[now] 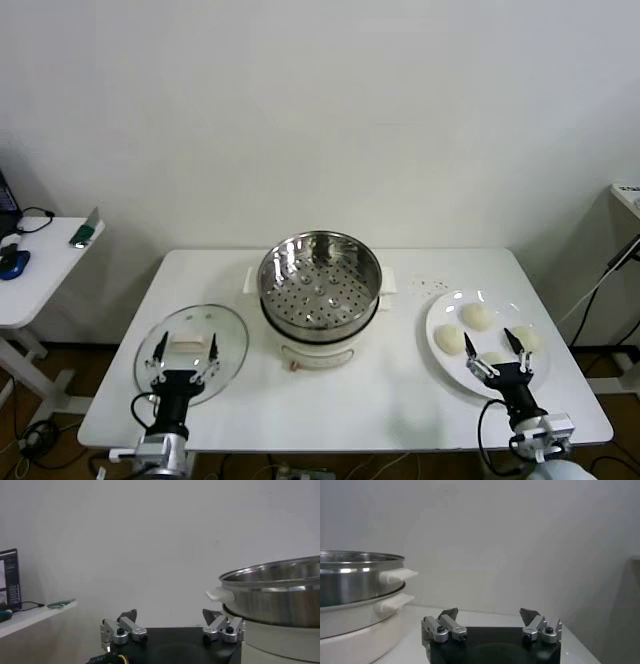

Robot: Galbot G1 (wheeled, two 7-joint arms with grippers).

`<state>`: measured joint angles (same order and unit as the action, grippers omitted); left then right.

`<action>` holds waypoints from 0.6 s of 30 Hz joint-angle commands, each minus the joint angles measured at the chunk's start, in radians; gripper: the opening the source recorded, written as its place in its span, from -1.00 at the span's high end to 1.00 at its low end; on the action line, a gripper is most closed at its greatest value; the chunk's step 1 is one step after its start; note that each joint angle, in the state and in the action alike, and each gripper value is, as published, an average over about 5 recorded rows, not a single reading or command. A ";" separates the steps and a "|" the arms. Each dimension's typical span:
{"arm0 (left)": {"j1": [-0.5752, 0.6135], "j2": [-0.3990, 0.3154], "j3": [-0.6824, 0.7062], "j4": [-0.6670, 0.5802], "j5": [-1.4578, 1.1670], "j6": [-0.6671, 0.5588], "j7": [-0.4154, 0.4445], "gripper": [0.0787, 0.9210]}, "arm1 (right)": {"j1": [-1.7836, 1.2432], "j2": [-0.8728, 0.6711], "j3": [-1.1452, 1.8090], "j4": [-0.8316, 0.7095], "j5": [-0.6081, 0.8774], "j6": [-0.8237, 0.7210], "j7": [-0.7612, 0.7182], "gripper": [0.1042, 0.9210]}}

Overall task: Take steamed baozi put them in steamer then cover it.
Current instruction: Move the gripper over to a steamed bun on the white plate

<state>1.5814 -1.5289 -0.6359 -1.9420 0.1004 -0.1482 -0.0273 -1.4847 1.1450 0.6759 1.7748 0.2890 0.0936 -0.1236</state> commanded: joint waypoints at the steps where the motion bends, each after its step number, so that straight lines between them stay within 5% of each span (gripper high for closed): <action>1: 0.000 0.002 0.003 -0.002 -0.003 0.005 -0.010 -0.77 | 0.095 -0.195 -0.010 -0.067 -0.108 -0.091 -0.158 -0.76; 10: 0.004 0.016 0.015 -0.005 0.000 0.002 -0.015 -0.77 | 0.392 -0.575 -0.212 -0.249 -0.224 -0.249 -0.565 -0.76; 18: 0.004 0.030 0.019 -0.002 -0.001 0.005 -0.007 -0.77 | 0.955 -0.692 -0.729 -0.492 -0.352 -0.209 -0.867 -0.76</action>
<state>1.5863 -1.5010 -0.6178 -1.9442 0.1011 -0.1460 -0.0353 -1.0006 0.6587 0.3468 1.4937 0.0624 -0.0783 -0.6583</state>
